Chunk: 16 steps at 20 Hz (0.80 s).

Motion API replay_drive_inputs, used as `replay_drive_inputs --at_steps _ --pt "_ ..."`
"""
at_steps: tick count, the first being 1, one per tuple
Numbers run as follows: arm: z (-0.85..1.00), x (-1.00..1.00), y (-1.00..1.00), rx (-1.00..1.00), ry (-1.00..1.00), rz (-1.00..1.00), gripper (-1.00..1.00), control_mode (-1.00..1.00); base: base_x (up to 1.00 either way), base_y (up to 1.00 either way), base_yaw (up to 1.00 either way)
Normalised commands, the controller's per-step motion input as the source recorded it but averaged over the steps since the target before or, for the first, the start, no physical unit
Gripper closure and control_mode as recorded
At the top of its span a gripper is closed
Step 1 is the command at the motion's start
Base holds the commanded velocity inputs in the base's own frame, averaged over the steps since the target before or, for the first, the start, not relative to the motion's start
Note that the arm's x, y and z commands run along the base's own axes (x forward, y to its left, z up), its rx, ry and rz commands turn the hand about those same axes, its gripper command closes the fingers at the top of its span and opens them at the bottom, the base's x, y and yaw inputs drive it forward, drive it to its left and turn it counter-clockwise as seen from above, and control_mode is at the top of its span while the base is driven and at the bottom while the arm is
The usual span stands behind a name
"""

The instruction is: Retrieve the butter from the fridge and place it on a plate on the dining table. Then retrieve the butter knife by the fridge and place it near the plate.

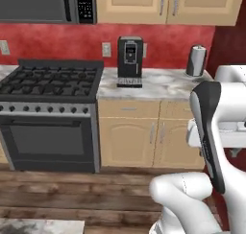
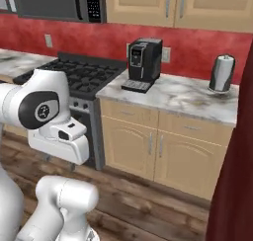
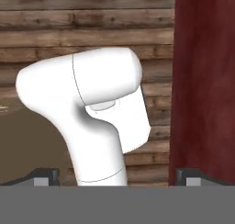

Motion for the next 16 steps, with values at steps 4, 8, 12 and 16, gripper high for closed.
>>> replay_drive_inputs --at_steps 4,8,12,16 --pt "0.0 0.0 0.0 0.0 0.0 0.0 -1.0 1.0 0.86 -0.18 0.51" --pt "0.0 0.0 0.0 0.0 0.0 0.0 -1.0 1.0 0.75 -0.46 0.64" --pt "0.0 0.0 0.0 0.0 0.0 0.0 -1.0 1.0 0.48 -0.56 0.69" --pt "0.0 0.0 0.0 0.0 0.0 0.0 -1.0 1.0 0.46 -0.51 0.69"
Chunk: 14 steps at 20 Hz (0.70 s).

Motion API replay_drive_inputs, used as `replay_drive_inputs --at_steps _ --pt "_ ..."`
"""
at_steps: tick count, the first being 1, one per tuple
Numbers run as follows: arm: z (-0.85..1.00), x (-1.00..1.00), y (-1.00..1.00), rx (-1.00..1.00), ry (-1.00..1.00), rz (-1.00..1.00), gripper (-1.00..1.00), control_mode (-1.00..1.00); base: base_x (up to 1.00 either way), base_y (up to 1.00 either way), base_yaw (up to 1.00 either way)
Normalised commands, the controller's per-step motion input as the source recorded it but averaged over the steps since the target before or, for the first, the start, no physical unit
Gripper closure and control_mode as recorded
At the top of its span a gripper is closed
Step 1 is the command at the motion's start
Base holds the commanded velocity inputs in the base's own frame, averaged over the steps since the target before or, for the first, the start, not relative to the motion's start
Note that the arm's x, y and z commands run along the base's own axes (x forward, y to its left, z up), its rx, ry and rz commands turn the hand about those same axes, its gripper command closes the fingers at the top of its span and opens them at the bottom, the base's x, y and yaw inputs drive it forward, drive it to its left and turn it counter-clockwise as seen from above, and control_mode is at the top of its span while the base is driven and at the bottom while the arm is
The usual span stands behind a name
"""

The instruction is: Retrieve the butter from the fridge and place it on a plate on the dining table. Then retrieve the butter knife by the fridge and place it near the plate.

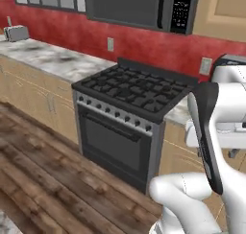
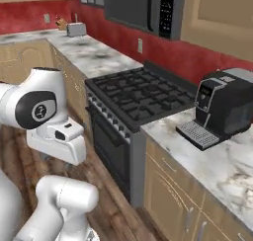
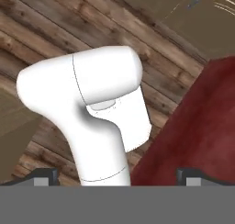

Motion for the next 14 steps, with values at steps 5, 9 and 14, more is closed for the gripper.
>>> replay_drive_inputs --at_steps 5,9,14 --pt "0.0 0.0 0.0 0.0 0.0 0.0 -1.0 1.0 0.22 -0.25 0.81" --pt "0.0 0.0 0.0 0.0 0.0 0.0 -1.0 1.0 0.21 -0.18 0.82" --pt "0.0 0.0 0.0 0.0 0.0 0.0 -1.0 1.0 0.33 -0.06 0.76"
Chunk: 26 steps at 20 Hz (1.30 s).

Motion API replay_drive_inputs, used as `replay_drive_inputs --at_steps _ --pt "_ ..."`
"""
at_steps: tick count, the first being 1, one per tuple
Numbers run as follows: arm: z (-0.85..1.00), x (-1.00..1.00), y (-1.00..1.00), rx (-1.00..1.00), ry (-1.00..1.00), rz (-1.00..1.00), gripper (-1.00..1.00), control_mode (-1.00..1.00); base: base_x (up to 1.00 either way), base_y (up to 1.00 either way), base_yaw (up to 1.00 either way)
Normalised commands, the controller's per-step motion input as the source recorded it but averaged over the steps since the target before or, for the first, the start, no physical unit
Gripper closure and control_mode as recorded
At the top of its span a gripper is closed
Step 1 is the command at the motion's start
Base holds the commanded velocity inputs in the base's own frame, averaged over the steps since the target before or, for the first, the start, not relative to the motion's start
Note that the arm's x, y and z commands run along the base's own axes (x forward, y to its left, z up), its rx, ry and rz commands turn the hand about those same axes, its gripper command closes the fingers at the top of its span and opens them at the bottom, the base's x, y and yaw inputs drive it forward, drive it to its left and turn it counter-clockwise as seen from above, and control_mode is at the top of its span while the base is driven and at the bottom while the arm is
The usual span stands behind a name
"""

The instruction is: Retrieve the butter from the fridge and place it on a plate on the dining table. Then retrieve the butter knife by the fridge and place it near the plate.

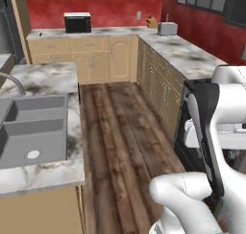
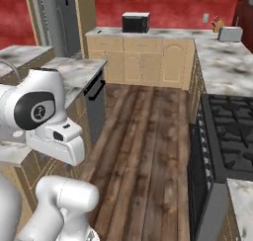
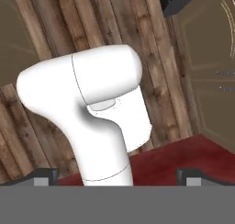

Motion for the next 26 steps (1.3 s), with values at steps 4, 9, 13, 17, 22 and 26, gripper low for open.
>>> replay_drive_inputs --at_steps 4,9,13,17,22,26 --pt "0.0 0.0 0.0 0.0 0.0 0.0 -1.0 1.0 0.74 -0.81 0.41" --pt "0.0 0.0 0.0 0.0 0.0 0.0 -1.0 1.0 0.91 -0.53 0.02" --pt "0.0 0.0 0.0 0.0 0.0 0.0 -1.0 1.0 0.86 0.15 -0.22" --pt "0.0 0.0 0.0 0.0 0.0 0.0 -1.0 1.0 0.73 0.51 -0.21" --pt "0.0 0.0 0.0 0.0 0.0 0.0 -1.0 1.0 1.0 0.47 -0.19" --pt "0.0 0.0 0.0 0.0 0.0 0.0 -1.0 1.0 1.0 0.13 -0.03"
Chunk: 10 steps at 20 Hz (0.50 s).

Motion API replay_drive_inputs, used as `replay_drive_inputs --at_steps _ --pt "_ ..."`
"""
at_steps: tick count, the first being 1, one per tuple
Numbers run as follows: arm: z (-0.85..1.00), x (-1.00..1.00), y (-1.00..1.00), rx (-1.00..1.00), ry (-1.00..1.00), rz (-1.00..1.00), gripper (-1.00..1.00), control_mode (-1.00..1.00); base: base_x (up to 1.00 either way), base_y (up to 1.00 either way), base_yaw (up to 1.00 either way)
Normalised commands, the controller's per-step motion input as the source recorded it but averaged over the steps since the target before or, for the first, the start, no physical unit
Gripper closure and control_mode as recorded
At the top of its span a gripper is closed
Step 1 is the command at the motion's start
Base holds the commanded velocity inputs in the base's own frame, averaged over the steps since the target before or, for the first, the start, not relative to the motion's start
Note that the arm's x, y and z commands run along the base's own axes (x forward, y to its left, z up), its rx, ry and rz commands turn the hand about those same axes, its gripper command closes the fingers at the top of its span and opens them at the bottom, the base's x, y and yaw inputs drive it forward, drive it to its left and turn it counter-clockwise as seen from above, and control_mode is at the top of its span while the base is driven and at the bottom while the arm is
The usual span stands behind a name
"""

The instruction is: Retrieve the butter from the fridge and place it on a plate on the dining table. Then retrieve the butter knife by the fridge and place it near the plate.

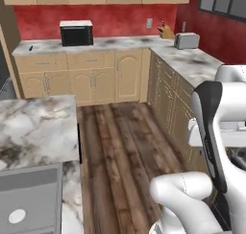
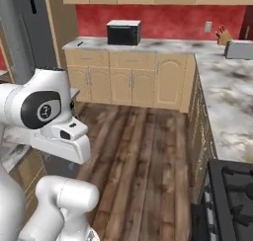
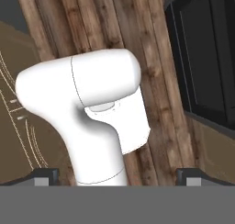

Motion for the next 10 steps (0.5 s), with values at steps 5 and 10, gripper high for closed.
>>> replay_drive_inputs --at_steps 5,10 --pt "0.0 0.0 0.0 0.0 0.0 0.0 -1.0 1.0 1.0 -0.02 0.0" --pt "0.0 0.0 0.0 0.0 0.0 0.0 -1.0 1.0 1.0 -0.01 0.0"
